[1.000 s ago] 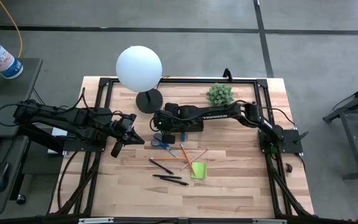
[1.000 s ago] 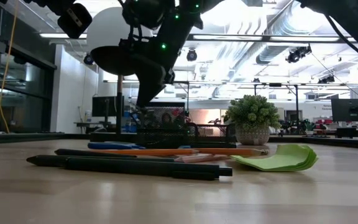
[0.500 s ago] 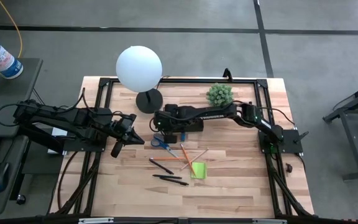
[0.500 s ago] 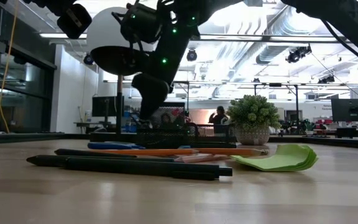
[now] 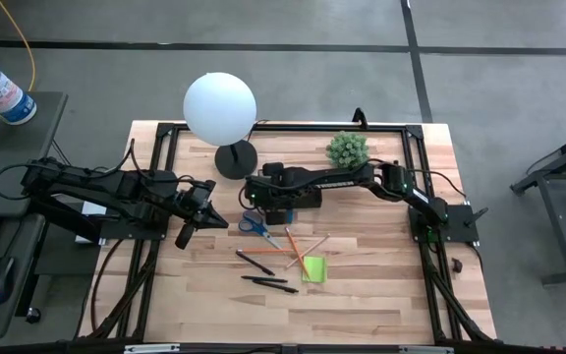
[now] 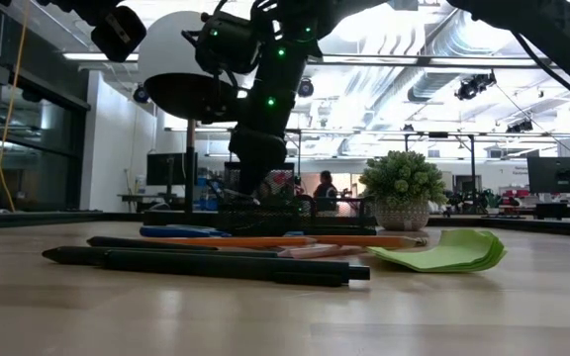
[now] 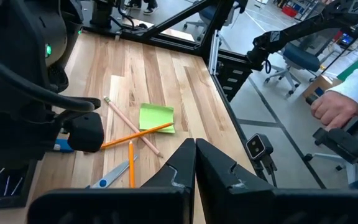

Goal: Pick and place office supplies into organizer
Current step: Put the black binder clip into the desk organizer

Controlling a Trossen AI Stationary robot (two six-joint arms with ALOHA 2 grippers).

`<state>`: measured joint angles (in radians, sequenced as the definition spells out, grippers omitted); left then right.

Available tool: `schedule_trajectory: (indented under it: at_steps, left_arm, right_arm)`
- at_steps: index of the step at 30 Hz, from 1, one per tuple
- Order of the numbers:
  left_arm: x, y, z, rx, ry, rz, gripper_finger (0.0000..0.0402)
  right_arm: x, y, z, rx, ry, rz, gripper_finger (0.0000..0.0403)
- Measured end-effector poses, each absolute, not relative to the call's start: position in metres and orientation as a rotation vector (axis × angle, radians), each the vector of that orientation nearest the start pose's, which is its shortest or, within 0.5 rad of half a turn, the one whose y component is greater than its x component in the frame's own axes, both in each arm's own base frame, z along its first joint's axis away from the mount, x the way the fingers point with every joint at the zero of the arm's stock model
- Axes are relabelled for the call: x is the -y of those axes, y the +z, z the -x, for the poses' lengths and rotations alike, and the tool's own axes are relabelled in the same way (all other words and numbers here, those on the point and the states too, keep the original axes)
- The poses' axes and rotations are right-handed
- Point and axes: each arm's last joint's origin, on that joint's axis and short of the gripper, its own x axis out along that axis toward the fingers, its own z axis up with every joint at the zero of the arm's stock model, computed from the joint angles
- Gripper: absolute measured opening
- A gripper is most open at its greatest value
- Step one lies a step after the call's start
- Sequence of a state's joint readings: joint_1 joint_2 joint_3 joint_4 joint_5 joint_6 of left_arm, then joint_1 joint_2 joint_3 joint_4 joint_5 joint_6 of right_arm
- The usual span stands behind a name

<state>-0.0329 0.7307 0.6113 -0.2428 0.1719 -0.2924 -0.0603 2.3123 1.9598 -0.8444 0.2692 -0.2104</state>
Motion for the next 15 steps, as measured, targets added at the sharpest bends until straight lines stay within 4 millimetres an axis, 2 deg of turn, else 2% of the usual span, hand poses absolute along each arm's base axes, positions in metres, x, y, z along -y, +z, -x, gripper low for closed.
schedule_trajectory:
  at_steps: [15]
  left_arm:
    - [0.0103, 0.2760, -0.1636, -0.388, -0.148, 0.314, 0.0001]
  right_arm:
    - [0.0395, 0.1804, -0.4816, -1.232, -0.145, 0.290, 0.0001]
